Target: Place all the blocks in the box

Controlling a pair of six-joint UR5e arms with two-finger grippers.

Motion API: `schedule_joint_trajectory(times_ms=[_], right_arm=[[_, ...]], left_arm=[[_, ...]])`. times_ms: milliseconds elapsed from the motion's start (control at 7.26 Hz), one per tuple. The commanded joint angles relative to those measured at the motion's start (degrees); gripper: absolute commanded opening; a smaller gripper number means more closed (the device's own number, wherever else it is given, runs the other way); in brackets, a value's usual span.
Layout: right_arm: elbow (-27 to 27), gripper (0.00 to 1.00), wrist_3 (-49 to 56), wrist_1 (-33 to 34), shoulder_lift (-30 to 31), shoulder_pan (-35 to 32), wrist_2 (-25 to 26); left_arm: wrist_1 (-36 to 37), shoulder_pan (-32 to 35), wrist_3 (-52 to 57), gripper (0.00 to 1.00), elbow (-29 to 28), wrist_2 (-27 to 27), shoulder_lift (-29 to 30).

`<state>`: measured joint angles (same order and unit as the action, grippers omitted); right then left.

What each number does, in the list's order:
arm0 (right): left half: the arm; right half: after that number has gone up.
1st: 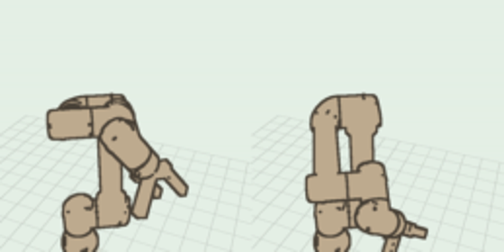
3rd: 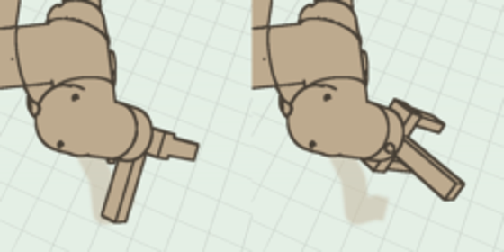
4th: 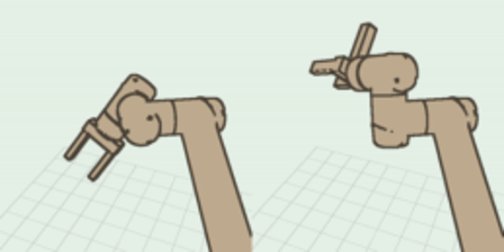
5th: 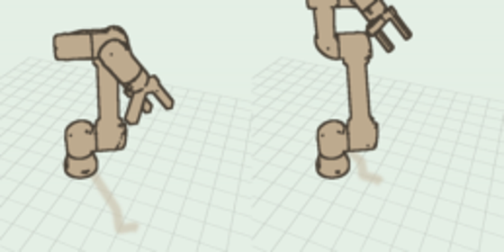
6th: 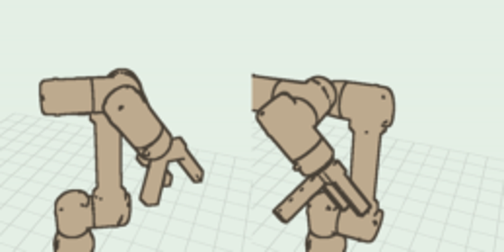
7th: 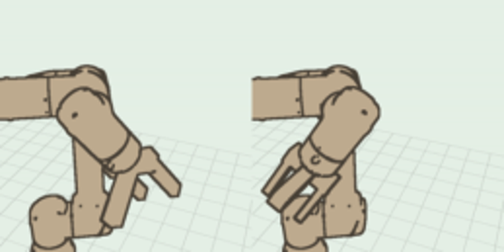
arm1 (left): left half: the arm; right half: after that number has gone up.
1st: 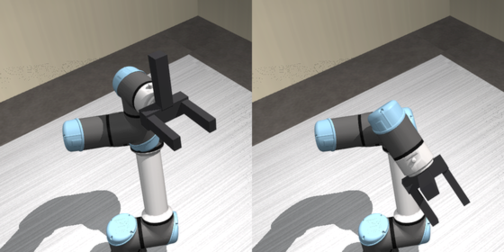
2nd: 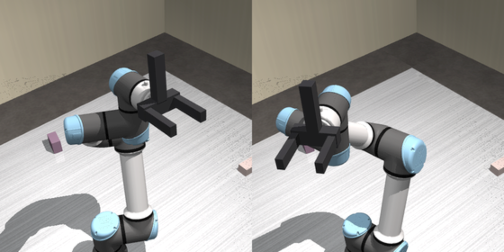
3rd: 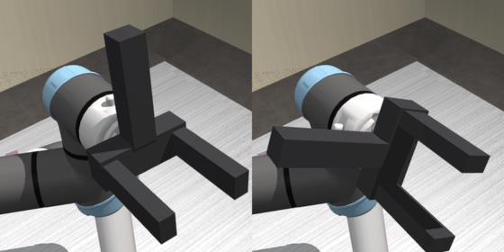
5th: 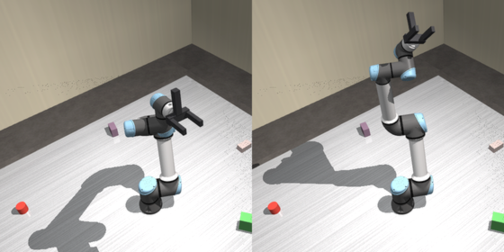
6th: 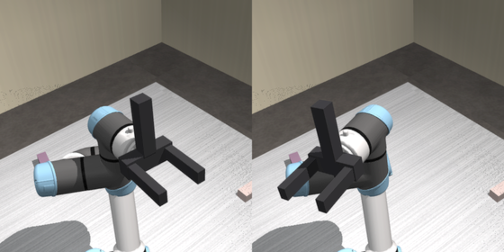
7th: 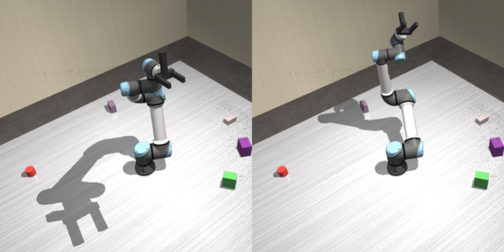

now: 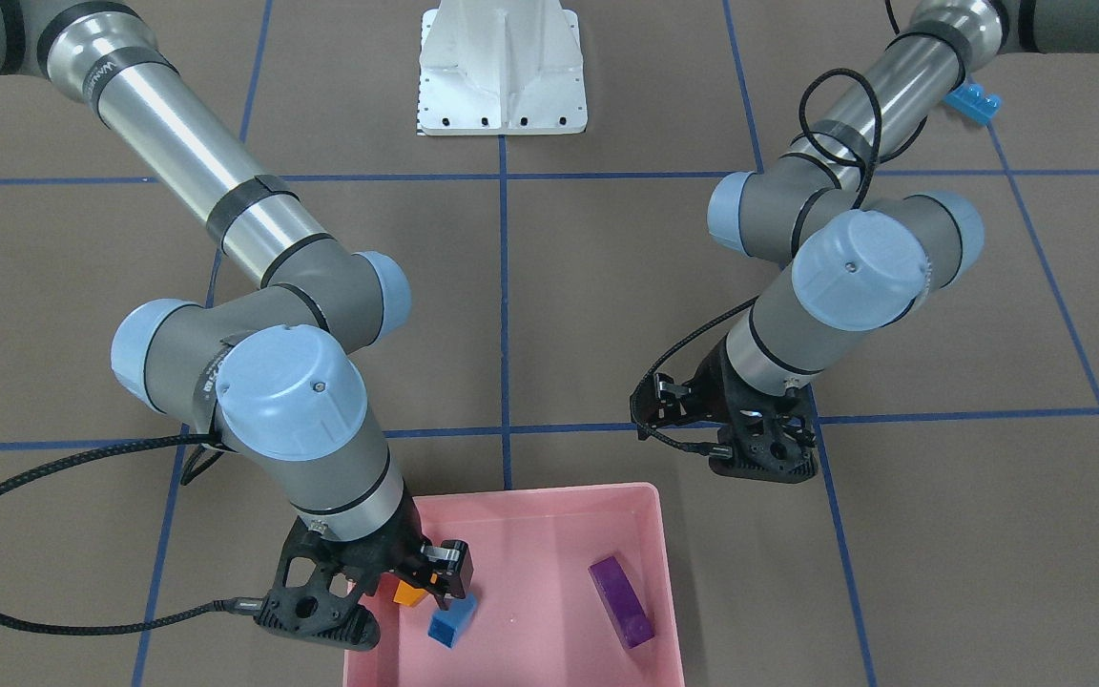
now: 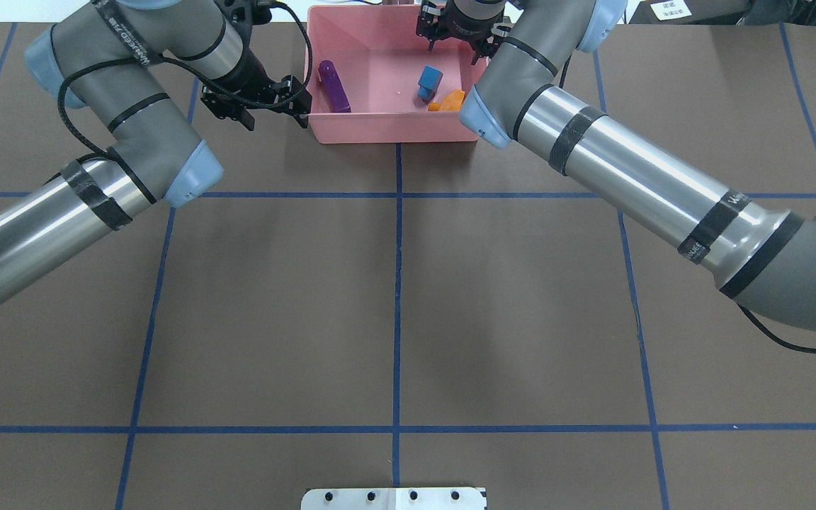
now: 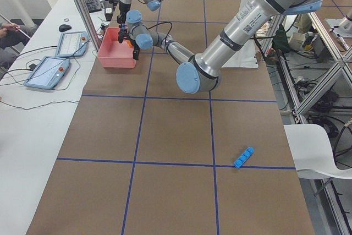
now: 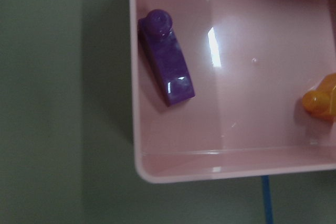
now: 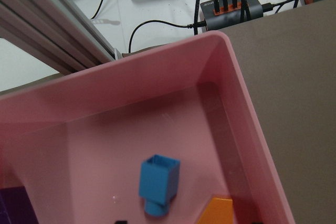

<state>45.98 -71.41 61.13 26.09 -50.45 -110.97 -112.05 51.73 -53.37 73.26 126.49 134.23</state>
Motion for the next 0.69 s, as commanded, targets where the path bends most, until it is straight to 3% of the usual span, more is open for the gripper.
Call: schedule_joint_trajectory(times_ms=[0, 276, 551], right_arm=[[4.0, 0.99, 2.48, 7.64, 0.36, 0.53, -1.61], [13.38, 0.99, 9.15, 20.54, 2.54, -0.96, -7.75], [31.45, 0.99, 13.55, 27.87, 14.62, -2.19, -8.56]], left_arm=[[-0.19, 0.22, 0.45, 1.0, 1.87, 0.42, -2.64], [0.42, 0.91, 0.89, 1.0, 13.34, 0.51, -12.98], [0.51, 1.62, 4.47, 1.0, 21.88, 1.73, -23.52]])
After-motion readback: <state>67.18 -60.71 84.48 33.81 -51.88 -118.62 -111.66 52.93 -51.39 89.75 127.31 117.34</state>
